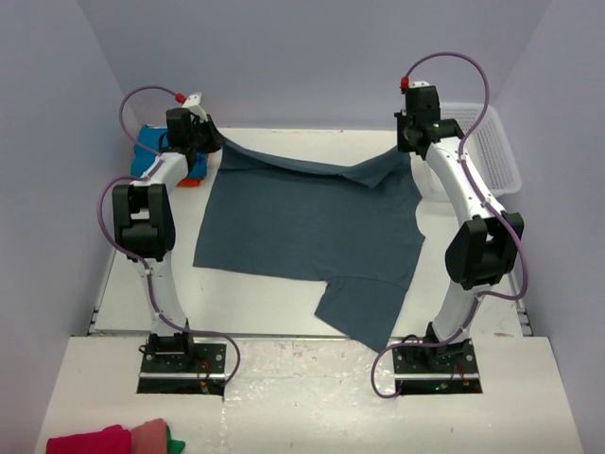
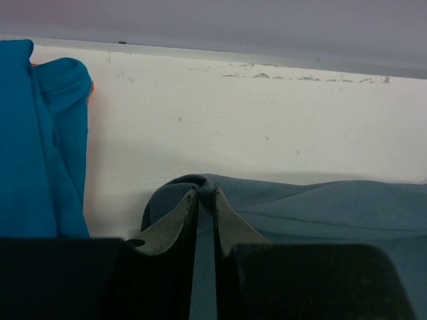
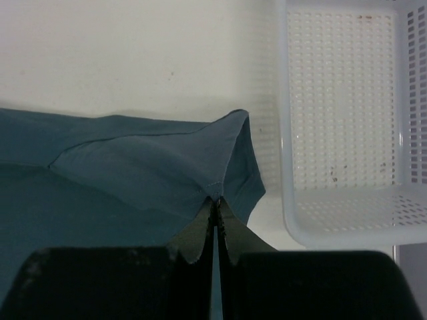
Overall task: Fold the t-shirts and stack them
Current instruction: Grap the side of the flattened tshirt furthest away from the robot with both arms
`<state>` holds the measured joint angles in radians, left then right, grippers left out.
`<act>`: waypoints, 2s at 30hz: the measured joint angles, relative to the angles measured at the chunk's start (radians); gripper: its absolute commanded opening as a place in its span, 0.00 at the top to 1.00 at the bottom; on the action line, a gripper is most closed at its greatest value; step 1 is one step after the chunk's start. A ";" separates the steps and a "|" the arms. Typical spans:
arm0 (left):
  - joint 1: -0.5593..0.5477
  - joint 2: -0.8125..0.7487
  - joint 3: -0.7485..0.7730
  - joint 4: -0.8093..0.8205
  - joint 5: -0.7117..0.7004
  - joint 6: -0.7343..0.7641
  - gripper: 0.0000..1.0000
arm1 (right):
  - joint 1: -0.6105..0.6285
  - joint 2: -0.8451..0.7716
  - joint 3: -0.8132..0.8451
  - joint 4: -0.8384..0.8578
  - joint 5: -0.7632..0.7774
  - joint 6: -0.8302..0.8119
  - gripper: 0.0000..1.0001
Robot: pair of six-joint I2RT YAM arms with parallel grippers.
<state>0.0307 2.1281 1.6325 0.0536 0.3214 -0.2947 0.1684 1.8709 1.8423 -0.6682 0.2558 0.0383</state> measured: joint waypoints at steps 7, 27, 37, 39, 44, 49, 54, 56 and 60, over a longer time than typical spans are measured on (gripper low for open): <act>-0.005 -0.055 -0.040 -0.042 -0.024 0.000 0.81 | 0.035 -0.034 -0.027 -0.062 0.042 0.050 1.00; -0.040 -0.145 -0.175 -0.099 -0.076 -0.008 0.83 | 0.091 -0.112 -0.295 -0.111 0.129 0.168 1.00; -0.083 -0.170 -0.196 -0.127 -0.166 -0.012 0.82 | 0.092 -0.125 -0.370 -0.113 0.208 0.240 1.00; -0.099 -0.170 -0.206 -0.139 -0.210 -0.010 0.74 | 0.091 -0.125 -0.374 -0.114 0.208 0.246 1.00; -0.142 -0.168 -0.222 -0.171 -0.316 0.000 0.59 | 0.092 -0.127 -0.375 -0.102 0.201 0.249 1.00; -0.150 -0.147 -0.223 -0.181 -0.391 0.000 0.58 | 0.092 -0.136 -0.379 -0.091 0.196 0.249 1.00; -0.149 -0.077 -0.188 -0.218 -0.473 0.000 0.59 | 0.092 -0.143 -0.393 -0.074 0.189 0.248 1.00; -0.149 -0.029 -0.155 -0.236 -0.483 0.000 0.60 | 0.092 -0.143 -0.394 -0.072 0.185 0.247 1.00; -0.149 0.018 -0.134 -0.244 -0.490 0.000 0.60 | 0.092 -0.144 -0.394 -0.071 0.177 0.245 1.00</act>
<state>-0.1181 2.1460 1.4982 -0.1902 -0.1684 -0.2943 0.2600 1.7267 1.4483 -0.7395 0.4332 0.2836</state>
